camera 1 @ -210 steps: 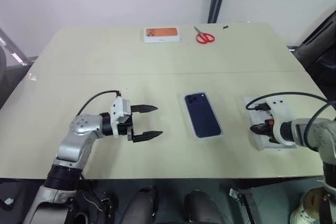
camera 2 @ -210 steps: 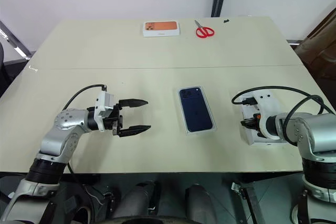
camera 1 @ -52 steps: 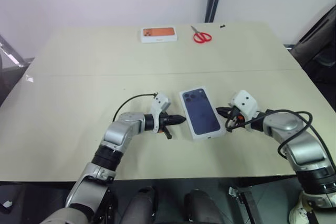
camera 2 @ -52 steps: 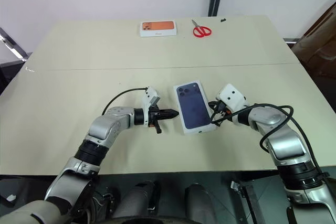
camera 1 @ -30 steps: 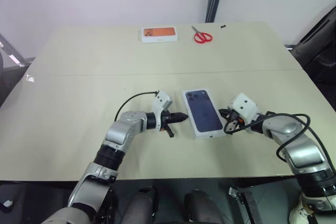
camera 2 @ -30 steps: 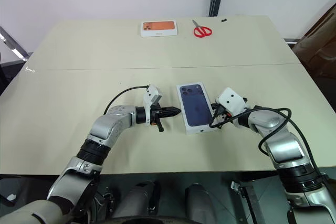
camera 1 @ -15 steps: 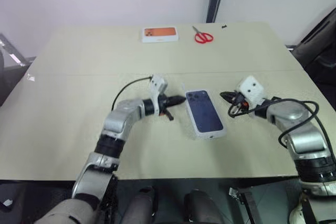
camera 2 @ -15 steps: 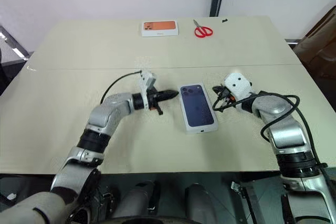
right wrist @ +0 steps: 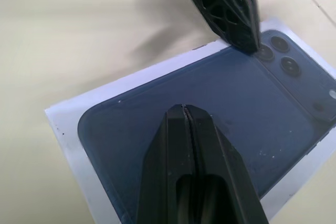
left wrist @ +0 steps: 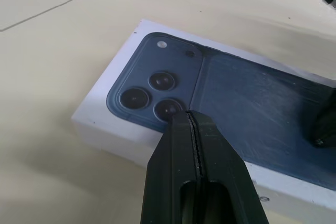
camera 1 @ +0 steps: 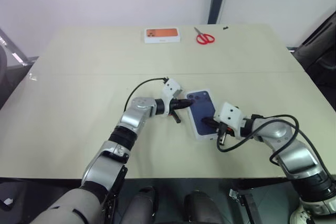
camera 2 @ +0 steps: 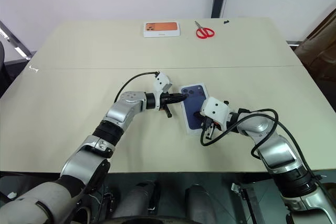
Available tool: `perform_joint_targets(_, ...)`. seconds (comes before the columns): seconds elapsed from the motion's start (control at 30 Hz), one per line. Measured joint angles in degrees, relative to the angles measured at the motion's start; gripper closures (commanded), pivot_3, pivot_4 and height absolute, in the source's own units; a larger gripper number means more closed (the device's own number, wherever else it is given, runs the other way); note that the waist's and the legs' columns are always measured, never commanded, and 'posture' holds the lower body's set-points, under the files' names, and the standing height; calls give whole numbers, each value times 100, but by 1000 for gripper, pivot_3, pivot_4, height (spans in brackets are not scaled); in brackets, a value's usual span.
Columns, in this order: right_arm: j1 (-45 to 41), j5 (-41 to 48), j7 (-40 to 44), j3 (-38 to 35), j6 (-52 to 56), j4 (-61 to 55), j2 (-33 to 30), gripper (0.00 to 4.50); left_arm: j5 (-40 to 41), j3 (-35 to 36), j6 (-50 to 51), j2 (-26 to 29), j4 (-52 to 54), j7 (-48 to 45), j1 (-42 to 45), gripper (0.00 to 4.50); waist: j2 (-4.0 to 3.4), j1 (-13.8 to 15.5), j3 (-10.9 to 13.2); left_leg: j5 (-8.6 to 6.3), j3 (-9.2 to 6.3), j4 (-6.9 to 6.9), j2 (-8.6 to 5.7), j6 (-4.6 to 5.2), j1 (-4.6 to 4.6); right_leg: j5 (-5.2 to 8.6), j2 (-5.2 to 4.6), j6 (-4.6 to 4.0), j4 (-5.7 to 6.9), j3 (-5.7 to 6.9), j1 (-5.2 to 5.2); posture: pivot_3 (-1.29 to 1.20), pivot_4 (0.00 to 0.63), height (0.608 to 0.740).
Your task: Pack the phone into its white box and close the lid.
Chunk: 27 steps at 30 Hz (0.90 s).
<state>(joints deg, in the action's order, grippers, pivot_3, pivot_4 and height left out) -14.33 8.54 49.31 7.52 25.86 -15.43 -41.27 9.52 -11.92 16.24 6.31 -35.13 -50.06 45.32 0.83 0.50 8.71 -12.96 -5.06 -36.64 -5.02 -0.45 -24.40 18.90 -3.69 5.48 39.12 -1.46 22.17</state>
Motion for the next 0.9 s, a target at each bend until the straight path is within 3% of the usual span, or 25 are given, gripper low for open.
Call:
perform_joint_targets(0.07, -129, 261, -9, -160, 313, 88, 151, 3124, 109, 93, 69, -7, 1, -63, -3, 3214, 1, 0, 1, 0, 0, -1, 0, 0, -3, 0, 0, 0, 1, -1, 4, 0, 150, 734)
perform_joint_targets(0.27, -668, 747, -215, -694, 472, 233, 447, 24, 442, 363, 452, 433, 799, -387, -196, 118, 0, -33, 3, 14, 0, 6, 1, -24, -8, 0, 0, 0, 4, -3, 16, 0, 150, 734)
perform_joint_targets(0.43, -596, 1035, -106, -898, 450, 228, 446, 0, 644, 653, 464, 1209, 1594, -692, -568, 42, -1, -36, 3, 14, 1, 8, 1, -24, -7, 0, -1, 0, 2, -4, 15, 0, 150, 734)
perform_joint_targets(0.67, 394, 1293, 243, -1629, -126, 188, 148, 0, 923, 1465, 548, 2478, 2374, -869, -1861, 42, -5, -20, 4, -2, 1, 14, 1, 3, -6, 0, -5, -1, -1, -5, 15, 0, 150, 734)
perform_joint_targets(0.9, 1216, 1455, 292, -2188, -264, -283, -86, 0, 1358, 2153, 611, 2962, 3382, -823, -3058, 42, -6, 18, 5, -8, 1, 20, 1, 10, -3, 0, -10, -1, -4, -6, 11, 0, 150, 734)
